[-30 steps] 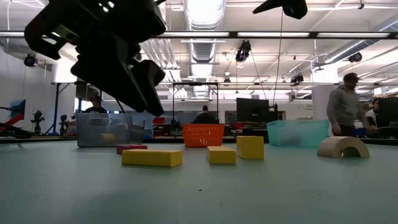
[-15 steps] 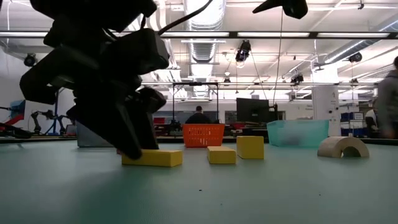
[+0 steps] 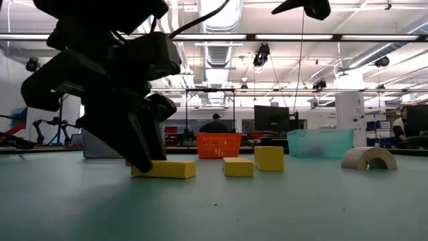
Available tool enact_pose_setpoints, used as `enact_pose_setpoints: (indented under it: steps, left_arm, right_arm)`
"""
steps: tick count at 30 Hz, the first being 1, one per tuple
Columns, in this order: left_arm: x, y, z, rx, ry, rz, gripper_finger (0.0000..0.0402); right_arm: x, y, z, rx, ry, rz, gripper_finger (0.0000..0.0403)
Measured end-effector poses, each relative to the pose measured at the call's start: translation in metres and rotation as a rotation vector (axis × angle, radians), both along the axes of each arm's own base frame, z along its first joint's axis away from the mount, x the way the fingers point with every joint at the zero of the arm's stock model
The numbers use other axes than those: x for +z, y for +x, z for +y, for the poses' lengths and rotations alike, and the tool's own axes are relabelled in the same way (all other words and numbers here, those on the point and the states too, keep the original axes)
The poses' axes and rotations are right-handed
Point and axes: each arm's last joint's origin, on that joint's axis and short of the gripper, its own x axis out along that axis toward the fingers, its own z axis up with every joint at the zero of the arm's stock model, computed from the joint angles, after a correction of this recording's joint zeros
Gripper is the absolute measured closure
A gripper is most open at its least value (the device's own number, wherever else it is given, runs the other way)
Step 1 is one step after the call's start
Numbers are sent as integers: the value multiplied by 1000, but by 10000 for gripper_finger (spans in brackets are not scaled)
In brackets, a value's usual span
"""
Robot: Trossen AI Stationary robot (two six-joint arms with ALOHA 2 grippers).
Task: Sort & place blocks by color
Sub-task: Put the yellow block into the black bin
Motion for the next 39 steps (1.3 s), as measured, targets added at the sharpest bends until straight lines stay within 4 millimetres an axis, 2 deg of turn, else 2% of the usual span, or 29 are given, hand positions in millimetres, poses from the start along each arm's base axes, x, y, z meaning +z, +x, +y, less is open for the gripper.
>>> enact_pose_setpoints:
  steps: [2,5,9,15,19,27,32,39]
  left_arm:
    - [6,0,0,0,-1,-3,294]
    - [26,-3,1,3,-13,-30,294]
    - [53,-14,14,80,-38,-49,294]
    - [86,-39,50,334,-19,-30,294]
    - [103,-58,85,601,-26,-18,294]
    - [116,-95,155,1092,-136,10,279]
    - [118,-110,191,1289,-152,7,287]
    - [100,-125,230,1493,-188,81,291]
  right_arm:
    - [0,0,0,1,-1,0,179]
    - [0,0,0,0,-1,0,179]
    - [0,0,0,0,-1,0,179]
    - [0,0,0,8,-14,1,179]
    - [1,0,0,9,-16,-4,179]
    - [2,0,0,11,-19,-17,179]
    - [3,0,0,18,-30,-20,179]
    - [3,0,0,21,-35,-19,179]
